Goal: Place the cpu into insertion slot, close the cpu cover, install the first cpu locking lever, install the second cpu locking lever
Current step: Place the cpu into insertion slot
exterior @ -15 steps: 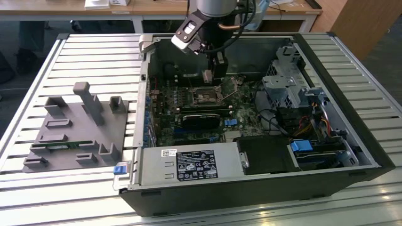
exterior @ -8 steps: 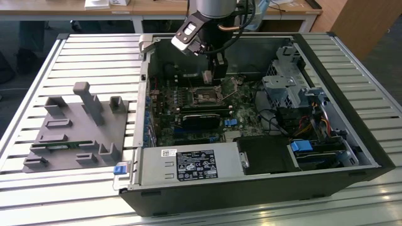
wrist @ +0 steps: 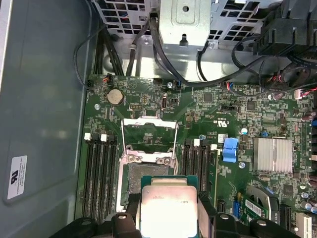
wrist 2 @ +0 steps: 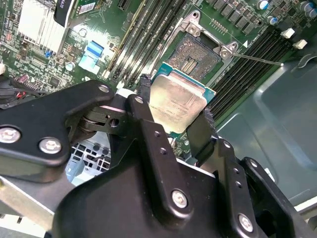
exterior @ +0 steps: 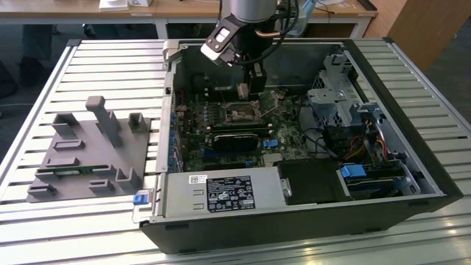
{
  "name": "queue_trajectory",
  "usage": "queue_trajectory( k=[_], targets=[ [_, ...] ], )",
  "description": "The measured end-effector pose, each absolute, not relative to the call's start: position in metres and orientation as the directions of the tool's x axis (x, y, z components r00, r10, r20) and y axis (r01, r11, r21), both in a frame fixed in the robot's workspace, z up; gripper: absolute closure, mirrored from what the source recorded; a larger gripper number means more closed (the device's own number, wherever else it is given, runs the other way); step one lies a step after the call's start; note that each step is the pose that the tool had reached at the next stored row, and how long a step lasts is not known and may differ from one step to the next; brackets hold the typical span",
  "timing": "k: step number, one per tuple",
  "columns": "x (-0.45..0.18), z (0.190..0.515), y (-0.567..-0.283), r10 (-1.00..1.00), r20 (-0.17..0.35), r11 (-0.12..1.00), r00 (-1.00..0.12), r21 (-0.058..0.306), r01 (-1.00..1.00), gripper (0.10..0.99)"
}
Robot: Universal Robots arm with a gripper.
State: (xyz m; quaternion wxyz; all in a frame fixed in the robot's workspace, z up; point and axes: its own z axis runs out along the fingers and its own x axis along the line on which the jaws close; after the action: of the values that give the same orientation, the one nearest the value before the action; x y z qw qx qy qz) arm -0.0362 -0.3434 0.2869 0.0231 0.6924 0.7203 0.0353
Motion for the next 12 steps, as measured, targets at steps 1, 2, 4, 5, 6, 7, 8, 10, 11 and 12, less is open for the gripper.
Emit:
queue_trajectory(
  k=[1, 2, 4, 5, 6, 7, 8, 10, 11, 12],
  targets=[
    [-0.0362, 0.2866, -0.3434, 0.999, 0.016, 0.039, -0.04, 0.083, 0.996, 0.545],
    [-0.0362, 0.2864, -0.3434, 0.999, 0.016, 0.039, -0.04, 0.083, 0.996, 0.545],
    [-0.0362, 0.286, -0.3434, 0.999, 0.016, 0.039, -0.04, 0.083, 0.996, 0.545],
    [-0.0362, 0.2856, -0.3434, 0.999, 0.016, 0.039, -0.04, 0.083, 0.996, 0.545],
    [-0.0362, 0.2852, -0.3434, 0.999, 0.016, 0.039, -0.04, 0.083, 0.996, 0.545],
    [-0.0362, 0.2847, -0.3434, 0.999, 0.016, 0.039, -0.04, 0.083, 0.996, 0.545],
    [-0.0362, 0.2839, -0.3434, 0.999, 0.016, 0.039, -0.04, 0.083, 0.996, 0.545],
    [-0.0362, 0.2821, -0.3434, 0.999, 0.016, 0.039, -0.04, 0.083, 0.996, 0.545],
    [-0.0362, 0.2813, -0.3433, 0.999, 0.016, 0.039, -0.04, 0.083, 0.996, 0.545],
    [-0.0362, 0.2806, -0.3433, 0.999, 0.016, 0.039, -0.04, 0.083, 0.996, 0.545]
  ],
)
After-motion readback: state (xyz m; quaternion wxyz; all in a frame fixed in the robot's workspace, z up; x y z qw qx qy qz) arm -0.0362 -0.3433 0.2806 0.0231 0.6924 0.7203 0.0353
